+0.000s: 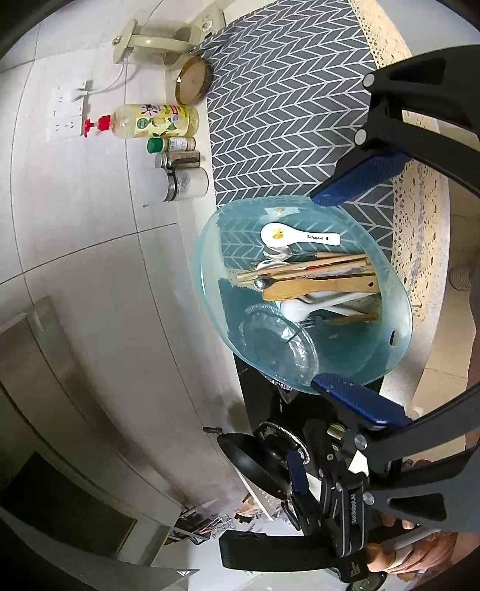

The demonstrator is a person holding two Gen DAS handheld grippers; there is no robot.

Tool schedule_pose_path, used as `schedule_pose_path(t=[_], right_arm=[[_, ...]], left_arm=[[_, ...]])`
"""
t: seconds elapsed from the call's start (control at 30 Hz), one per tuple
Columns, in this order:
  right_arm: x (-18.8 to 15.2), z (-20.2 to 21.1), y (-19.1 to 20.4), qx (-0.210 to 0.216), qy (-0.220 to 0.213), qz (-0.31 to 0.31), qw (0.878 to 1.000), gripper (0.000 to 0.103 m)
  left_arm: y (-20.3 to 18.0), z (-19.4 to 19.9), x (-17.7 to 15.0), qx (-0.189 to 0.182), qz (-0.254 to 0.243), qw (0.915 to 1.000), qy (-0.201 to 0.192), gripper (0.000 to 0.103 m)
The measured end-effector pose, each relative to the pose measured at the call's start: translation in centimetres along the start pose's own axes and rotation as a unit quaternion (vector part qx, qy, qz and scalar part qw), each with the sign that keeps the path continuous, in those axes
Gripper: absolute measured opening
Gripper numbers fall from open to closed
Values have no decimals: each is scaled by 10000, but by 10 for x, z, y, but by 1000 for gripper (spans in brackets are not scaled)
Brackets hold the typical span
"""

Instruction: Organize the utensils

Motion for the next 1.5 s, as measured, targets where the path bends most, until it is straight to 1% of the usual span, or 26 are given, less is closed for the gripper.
schedule_pose_path(t=[0.23, 0.5, 0.7, 0.9, 1.0, 1.1, 1.5], right_arm=[[-3, -7, -4, -87, 141, -21, 9999, 89], [-6, -13, -9, -46, 266, -81, 9996, 89], [-9, -17, -14, -171, 393, -142, 9990, 89], [-12, -18, -23, -275, 496, -385, 9976, 89], [-12, -18, -26, -241, 504, -463, 9974, 89], [-13, -18, -27, -267, 524, -430, 9973, 89], [-11, -17, -21, -246, 560, -293, 9977, 89]], left_arm=[[-4, 1, 2, -42, -53, 10000, 16, 99], [-10, -2, 0, -64, -60, 9999, 85, 99], [-14, -4, -2, -59, -27, 9999, 143, 99], [-16, -7, -5, -20, -4, 9998, 217, 99], [-16, -9, -4, -33, -25, 9997, 228, 99], [-17, -9, -3, -82, -14, 9997, 239, 99], [-21, -9, -3, -81, -33, 9996, 269, 99]])
Point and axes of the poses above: each gripper's, at about its wrist camera, not at the fingertips, and z roughly against the way its jaws point, y to its left, x to its top, the point moved 7 cm from there along -z, roughly the way its jaws point, and after that the axes turned 14 degrees about x, right-handed, at the moved point
